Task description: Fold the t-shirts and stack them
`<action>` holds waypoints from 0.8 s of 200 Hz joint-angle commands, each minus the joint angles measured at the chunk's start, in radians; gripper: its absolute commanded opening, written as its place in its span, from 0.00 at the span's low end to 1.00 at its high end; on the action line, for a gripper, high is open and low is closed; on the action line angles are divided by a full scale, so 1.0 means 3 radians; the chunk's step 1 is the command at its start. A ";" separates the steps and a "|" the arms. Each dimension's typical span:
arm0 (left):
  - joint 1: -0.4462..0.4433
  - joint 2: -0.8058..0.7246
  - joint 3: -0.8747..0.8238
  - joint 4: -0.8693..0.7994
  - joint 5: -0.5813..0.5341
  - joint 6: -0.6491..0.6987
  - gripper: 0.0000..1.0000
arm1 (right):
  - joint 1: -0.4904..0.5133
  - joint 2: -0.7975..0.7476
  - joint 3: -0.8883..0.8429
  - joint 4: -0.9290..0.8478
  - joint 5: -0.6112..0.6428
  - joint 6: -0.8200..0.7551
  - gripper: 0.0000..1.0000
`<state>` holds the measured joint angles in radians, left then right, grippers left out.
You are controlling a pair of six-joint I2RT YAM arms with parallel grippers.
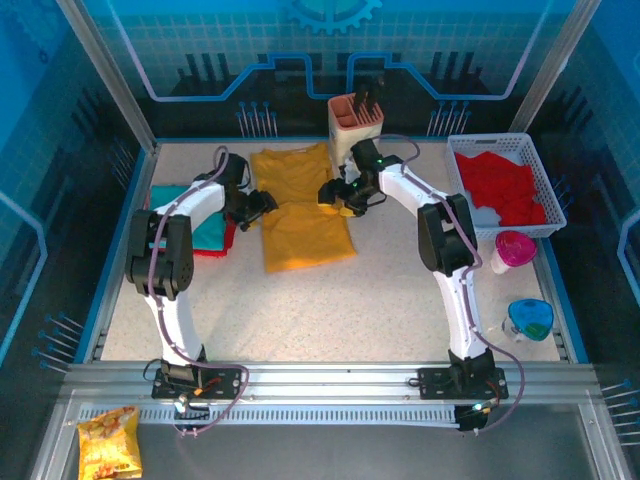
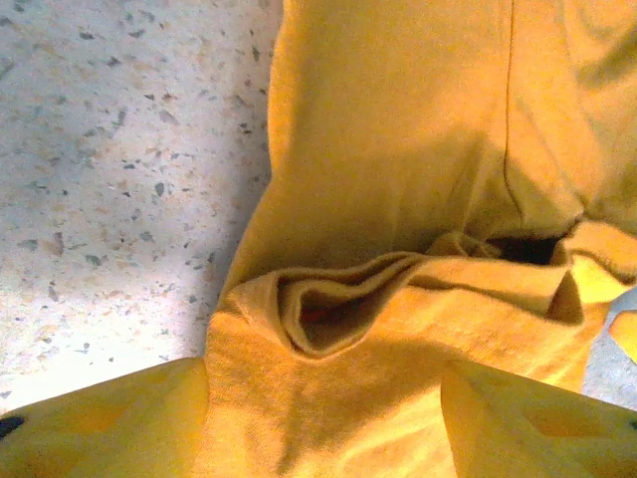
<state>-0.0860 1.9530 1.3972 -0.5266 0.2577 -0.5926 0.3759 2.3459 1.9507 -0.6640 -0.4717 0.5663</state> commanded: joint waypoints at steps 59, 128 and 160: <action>-0.0168 -0.0894 -0.0509 0.0308 0.0450 -0.0236 0.60 | 0.0102 -0.0983 -0.0997 0.0396 -0.0238 0.0023 0.89; -0.0428 -0.0251 -0.0634 0.1305 0.0714 -0.0682 0.50 | 0.0247 -0.1105 -0.2178 0.1574 -0.0441 0.0660 0.85; -0.0263 -0.0057 -0.0700 0.1275 0.0573 -0.0525 0.48 | 0.0212 -0.1133 -0.2421 0.1581 -0.0311 0.0635 0.86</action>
<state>-0.2092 1.9152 1.1931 -0.1757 0.4427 -0.7685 0.4404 2.0052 1.2652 -0.2443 -0.5797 0.7414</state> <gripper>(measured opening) 0.489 0.856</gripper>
